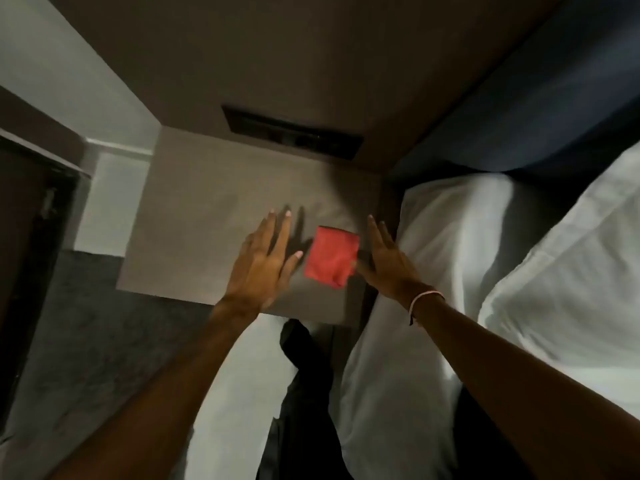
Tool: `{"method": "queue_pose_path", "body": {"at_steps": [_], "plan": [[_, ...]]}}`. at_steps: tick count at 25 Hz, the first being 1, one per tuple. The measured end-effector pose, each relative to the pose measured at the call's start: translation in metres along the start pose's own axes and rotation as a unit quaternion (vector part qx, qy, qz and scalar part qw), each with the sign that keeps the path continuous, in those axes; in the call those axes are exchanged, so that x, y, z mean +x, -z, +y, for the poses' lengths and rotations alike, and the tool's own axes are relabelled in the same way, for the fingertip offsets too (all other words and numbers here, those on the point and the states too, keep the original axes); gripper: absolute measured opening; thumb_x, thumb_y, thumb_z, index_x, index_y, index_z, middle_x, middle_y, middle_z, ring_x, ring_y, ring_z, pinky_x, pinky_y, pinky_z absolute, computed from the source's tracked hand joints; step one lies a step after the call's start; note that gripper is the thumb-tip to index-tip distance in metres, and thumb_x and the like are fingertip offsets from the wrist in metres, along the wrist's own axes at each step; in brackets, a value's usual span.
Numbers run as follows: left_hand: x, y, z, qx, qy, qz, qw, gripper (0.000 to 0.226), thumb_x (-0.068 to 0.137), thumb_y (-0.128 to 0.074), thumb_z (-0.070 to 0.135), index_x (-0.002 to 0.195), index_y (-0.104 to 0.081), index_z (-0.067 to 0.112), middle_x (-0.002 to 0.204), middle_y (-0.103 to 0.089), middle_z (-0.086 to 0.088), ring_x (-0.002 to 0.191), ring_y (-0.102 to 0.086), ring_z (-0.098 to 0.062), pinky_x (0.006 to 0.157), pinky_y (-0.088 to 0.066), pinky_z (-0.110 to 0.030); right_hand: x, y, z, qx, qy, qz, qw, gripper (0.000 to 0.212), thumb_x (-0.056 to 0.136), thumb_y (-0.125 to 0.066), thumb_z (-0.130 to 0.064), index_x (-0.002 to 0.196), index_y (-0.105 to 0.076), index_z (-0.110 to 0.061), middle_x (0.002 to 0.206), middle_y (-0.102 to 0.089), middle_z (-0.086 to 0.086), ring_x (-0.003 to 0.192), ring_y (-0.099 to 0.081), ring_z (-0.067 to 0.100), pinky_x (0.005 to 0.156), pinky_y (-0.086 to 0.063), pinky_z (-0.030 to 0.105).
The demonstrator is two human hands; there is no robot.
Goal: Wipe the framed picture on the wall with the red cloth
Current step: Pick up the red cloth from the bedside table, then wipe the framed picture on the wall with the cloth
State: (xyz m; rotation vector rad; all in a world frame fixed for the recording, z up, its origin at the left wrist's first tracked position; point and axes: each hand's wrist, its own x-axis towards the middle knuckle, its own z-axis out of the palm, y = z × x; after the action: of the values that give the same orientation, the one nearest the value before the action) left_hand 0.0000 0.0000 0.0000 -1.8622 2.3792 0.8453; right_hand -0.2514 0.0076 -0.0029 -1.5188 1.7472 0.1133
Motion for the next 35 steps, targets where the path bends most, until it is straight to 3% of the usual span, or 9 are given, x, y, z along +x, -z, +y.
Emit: {"method": "queue_pose_path", "body": {"at_steps": [6, 9, 14, 16, 19, 24, 27, 31, 35], "plan": [[0.07, -0.076, 0.006, -0.121, -0.023, -0.115, 0.986, 0.067, 0.108, -0.039, 0.037, 0.165, -0.01, 0.02, 0.174, -0.01, -0.016, 0.159, -0.019, -0.036, 0.129, -0.026, -0.049, 0.058, -0.046, 0.03, 0.182, -0.091, 0.033, 0.978, 0.091, 0.084, -0.082, -0.018, 0.157, -0.028, -0.01, 0.136, -0.063, 0.017, 0.124, -0.063, 0.037, 0.108, -0.051, 0.048], [0.093, -0.098, 0.003, -0.121, -0.024, -0.126, 0.984, 0.068, 0.102, -0.052, 0.031, 0.163, -0.024, 0.018, 0.168, -0.028, -0.019, 0.155, -0.028, -0.037, 0.127, -0.023, -0.042, 0.074, -0.063, 0.037, 0.22, -0.081, 0.067, 0.97, 0.089, 0.075, -0.09, -0.017, 0.148, -0.04, -0.01, 0.121, -0.065, 0.011, 0.107, -0.067, 0.029, 0.093, -0.055, 0.033], [0.095, -0.1, 0.002, -0.16, 0.033, -0.157, 0.974, 0.05, 0.093, -0.071, 0.029, 0.139, -0.059, 0.014, 0.147, -0.054, -0.016, 0.141, -0.044, -0.034, 0.121, -0.034, -0.04, 0.064, -0.066, 0.046, 0.243, -0.064, 0.04, 0.967, 0.05, 0.081, -0.086, -0.015, 0.124, -0.066, -0.002, 0.121, -0.072, 0.022, 0.111, -0.069, 0.037, 0.097, -0.057, 0.046], [0.088, -0.083, 0.006, -0.207, 0.015, -0.164, 0.964, 0.034, 0.093, -0.072, 0.031, 0.119, -0.069, 0.009, 0.12, -0.071, -0.016, 0.113, -0.063, -0.026, 0.1, -0.051, -0.04, 0.049, -0.054, 0.047, 0.288, -0.043, 0.03, 0.956, 0.036, 0.088, -0.079, -0.014, 0.118, -0.069, 0.002, 0.117, -0.074, 0.025, 0.109, -0.071, 0.04, 0.096, -0.058, 0.05], [0.079, -0.041, 0.031, -0.277, -0.011, -0.117, 0.954, 0.028, 0.096, -0.068, 0.029, 0.091, -0.069, 0.002, 0.088, -0.072, -0.021, 0.074, -0.065, -0.023, 0.07, -0.051, -0.037, 0.025, -0.021, 0.038, 0.355, 0.003, 0.045, 0.934, 0.027, 0.1, -0.065, -0.016, 0.118, -0.069, 0.003, 0.118, -0.073, 0.024, 0.112, -0.071, 0.036, 0.1, -0.058, 0.045], [0.065, 0.067, 0.099, -0.373, -0.064, -0.074, 0.923, 0.021, 0.102, -0.06, 0.033, 0.093, -0.066, 0.014, 0.086, -0.071, -0.008, 0.08, -0.071, -0.017, 0.069, -0.057, -0.036, -0.033, 0.072, -0.015, 0.409, 0.049, 0.144, 0.9, 0.025, 0.108, -0.047, -0.03, 0.098, -0.066, -0.017, 0.091, -0.068, -0.002, 0.082, -0.066, 0.004, 0.073, -0.052, 0.022], [0.057, 0.141, 0.142, -0.445, -0.096, -0.065, 0.888, 0.006, 0.096, -0.07, 0.025, 0.1, -0.067, 0.023, 0.075, -0.07, 0.014, 0.07, -0.067, 0.003, 0.063, -0.053, -0.019, -0.079, 0.14, -0.049, 0.385, 0.083, 0.258, 0.882, 0.034, 0.109, -0.045, -0.027, 0.093, -0.066, -0.005, 0.084, -0.069, 0.015, 0.076, -0.062, 0.01, 0.067, -0.052, 0.03], [0.036, 0.257, 0.213, -0.46, -0.202, -0.058, 0.863, 0.064, 0.079, -0.082, -0.005, 0.133, -0.053, 0.014, 0.06, -0.068, 0.023, 0.052, -0.063, 0.008, 0.059, -0.053, -0.007, -0.165, 0.249, -0.093, 0.43, 0.147, 0.372, 0.809, 0.043, 0.109, -0.044, -0.027, 0.087, -0.061, 0.006, 0.076, -0.06, 0.014, 0.072, -0.054, 0.017, 0.065, -0.046, 0.037], [0.004, 0.37, 0.301, -0.478, -0.307, 0.023, 0.822, 0.058, 0.086, -0.077, 0.003, 0.128, -0.045, 0.029, 0.077, -0.076, 0.001, 0.062, -0.068, -0.014, 0.062, -0.059, -0.025, -0.259, 0.356, -0.118, 0.497, 0.217, 0.363, 0.757, 0.039, 0.097, -0.066, -0.032, 0.119, -0.062, 0.0, 0.092, -0.072, 0.013, 0.083, -0.067, 0.028, 0.072, -0.054, 0.039]]}}
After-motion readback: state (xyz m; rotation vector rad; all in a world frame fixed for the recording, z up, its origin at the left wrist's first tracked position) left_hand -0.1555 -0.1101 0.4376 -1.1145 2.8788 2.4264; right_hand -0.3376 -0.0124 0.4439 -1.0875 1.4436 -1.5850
